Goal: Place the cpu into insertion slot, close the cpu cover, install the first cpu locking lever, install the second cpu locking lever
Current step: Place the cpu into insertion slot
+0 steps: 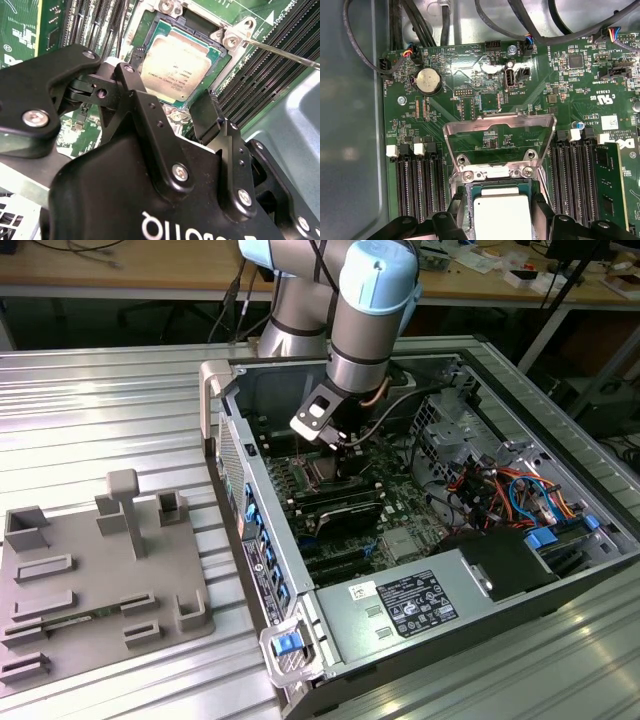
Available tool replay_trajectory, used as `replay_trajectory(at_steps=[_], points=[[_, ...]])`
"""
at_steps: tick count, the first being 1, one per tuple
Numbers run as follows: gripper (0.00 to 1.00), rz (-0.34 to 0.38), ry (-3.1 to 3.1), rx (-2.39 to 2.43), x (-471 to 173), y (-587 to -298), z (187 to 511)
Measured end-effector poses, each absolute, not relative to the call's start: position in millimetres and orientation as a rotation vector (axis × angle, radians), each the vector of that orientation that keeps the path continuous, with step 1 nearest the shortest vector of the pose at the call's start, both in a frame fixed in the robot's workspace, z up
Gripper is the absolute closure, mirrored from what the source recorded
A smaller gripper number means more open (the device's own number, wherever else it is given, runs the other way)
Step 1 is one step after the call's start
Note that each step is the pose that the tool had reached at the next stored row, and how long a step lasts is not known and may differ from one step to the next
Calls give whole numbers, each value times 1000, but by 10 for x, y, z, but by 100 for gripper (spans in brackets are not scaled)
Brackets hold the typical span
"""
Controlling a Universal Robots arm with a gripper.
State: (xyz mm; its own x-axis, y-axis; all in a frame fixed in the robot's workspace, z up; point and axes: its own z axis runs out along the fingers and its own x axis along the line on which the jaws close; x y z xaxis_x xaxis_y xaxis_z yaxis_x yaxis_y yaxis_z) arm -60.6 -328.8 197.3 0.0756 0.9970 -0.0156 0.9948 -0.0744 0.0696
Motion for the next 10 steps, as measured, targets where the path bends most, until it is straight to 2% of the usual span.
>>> replay_trajectory(at_steps=[10], points=[[35, 57, 2095, 2259, -605, -3288, 1967]])
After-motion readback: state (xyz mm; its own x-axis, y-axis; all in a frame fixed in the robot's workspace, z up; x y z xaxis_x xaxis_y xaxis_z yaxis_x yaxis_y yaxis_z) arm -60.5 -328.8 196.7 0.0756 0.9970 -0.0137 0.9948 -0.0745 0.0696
